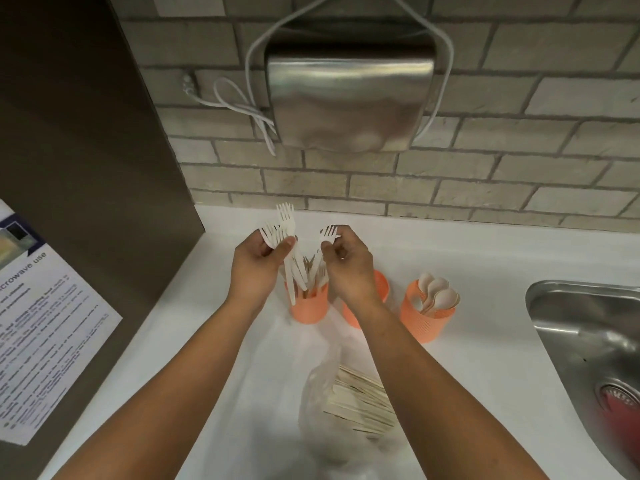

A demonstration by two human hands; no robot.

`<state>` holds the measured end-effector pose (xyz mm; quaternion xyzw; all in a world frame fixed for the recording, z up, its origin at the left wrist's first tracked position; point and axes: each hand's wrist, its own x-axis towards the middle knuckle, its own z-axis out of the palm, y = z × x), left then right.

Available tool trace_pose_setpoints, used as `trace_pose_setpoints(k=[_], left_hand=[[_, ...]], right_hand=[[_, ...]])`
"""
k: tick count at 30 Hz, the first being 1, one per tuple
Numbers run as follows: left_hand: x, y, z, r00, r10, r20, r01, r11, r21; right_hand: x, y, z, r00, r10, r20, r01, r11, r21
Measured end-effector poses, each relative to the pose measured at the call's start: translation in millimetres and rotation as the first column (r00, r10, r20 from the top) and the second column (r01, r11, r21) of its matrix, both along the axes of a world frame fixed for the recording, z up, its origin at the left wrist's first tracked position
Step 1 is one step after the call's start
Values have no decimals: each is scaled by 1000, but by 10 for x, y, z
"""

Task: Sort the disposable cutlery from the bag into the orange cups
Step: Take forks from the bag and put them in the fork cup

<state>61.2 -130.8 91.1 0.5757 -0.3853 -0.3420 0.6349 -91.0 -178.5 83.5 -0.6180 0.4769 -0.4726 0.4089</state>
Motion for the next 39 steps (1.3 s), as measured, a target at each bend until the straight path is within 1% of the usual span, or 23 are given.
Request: trace_pose_setpoints(k=[6,11,14,17,19,21,23,25,26,29,34,39], left_hand=[[41,-150,-60,999,-16,39,16,1000,-1],[55,-214,-185,998,-39,50,38,999,26],[71,-220,-282,987,-77,139,67,995,70],[62,-176,-368,975,-118,189,98,989,108],[64,-122,-402,956,-119,267,88,988,125],[66,-62,-424,921,-148,361,106,985,134],[75,-36,-442,854,-170,491,130,985,116],[99,-40,-463,757,-157,635,146,987,70],[111,-42,-475,722,-147,676,156,987,48],[141,-53,-545,675,-127,727,170,985,15],[120,11,-649,642,-86,762,159,987,-23],[53,124,-718,542,-34,839,119,992,-36]], right_hand=[[1,-13,-178,990,0,-139,-7,999,-50],[-42,-35,-224,978,28,-208,-38,998,-42],[-67,-39,-240,969,37,-245,-51,997,-52],[-70,-46,-278,958,45,-284,-63,997,-53],[-66,-52,-316,946,48,-319,-76,994,-75],[-58,-65,-368,926,35,-377,-86,989,-120],[-52,-74,-401,900,15,-435,-89,985,-150],[-47,-71,-410,904,9,-427,-83,984,-156],[-47,-61,-406,911,10,-412,-82,984,-157],[-62,-21,-391,910,12,-415,-95,979,-180],[-68,25,-407,901,-4,-435,-108,967,-231],[-137,58,-437,820,10,-572,-167,960,-223]])
